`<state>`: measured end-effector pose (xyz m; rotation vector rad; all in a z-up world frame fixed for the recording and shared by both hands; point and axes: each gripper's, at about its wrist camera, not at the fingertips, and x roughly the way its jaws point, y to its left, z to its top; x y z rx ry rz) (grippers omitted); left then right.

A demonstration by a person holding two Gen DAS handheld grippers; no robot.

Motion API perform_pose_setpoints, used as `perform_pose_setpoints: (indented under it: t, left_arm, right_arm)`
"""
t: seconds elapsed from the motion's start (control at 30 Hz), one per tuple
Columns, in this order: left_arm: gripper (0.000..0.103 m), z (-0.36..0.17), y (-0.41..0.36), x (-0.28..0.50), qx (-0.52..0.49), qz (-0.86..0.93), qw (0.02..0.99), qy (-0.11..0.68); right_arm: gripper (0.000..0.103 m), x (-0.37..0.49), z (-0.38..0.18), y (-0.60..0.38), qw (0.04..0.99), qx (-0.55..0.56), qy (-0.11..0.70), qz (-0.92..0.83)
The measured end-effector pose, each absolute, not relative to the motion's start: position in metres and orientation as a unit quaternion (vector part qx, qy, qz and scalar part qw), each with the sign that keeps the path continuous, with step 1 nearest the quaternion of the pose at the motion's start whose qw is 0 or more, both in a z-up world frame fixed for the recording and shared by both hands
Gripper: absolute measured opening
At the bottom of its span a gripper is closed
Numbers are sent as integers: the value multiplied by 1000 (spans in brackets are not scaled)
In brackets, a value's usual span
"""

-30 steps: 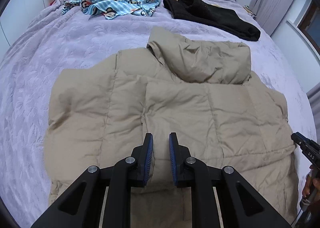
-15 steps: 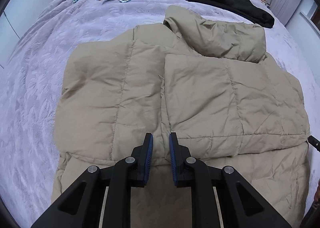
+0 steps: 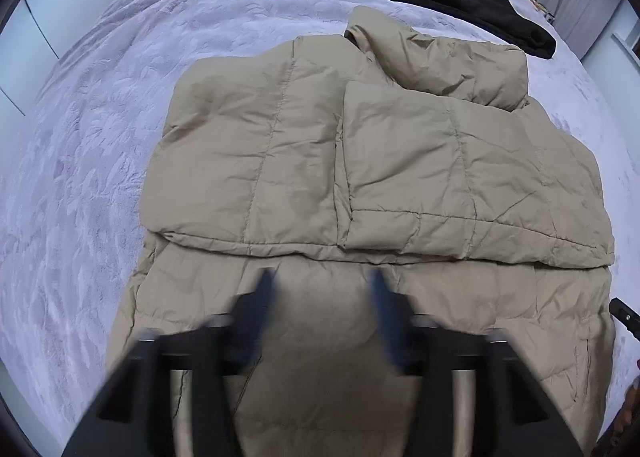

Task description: Fold large clothes

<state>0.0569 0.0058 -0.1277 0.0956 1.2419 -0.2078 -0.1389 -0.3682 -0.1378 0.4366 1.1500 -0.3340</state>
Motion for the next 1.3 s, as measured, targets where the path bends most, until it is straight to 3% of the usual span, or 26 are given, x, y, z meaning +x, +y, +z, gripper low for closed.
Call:
perform_pose_setpoints:
  t: [0.3, 0.4, 0.5, 0.67, 0.73, 1.3]
  left_arm:
    - [102, -121, 17, 33, 62, -105, 814, 569]
    - [102, -118, 26, 23, 69, -107, 814, 567]
    - [102, -113, 35, 9, 66, -122, 808, 572]
    - [102, -99, 54, -15, 62, -128, 808, 572]
    - [102, -91, 62, -23, 63, -129, 812, 566]
    - [102, -74, 105, -95, 40, -153, 777, 609]
  right_arm:
    - [54, -147, -140, -350, 803, 209, 539, -149]
    - [60, -153, -139, -339, 803, 226, 534, -139]
    - [81, -162, -136, -326, 805, 258, 521, -116]
    - [86, -182, -124, -305, 803, 325, 490, -94]
    - [102, -191, -121, -297, 798, 350, 482, -91]
    - [103, -257, -110, -261, 729, 441, 514, -100]
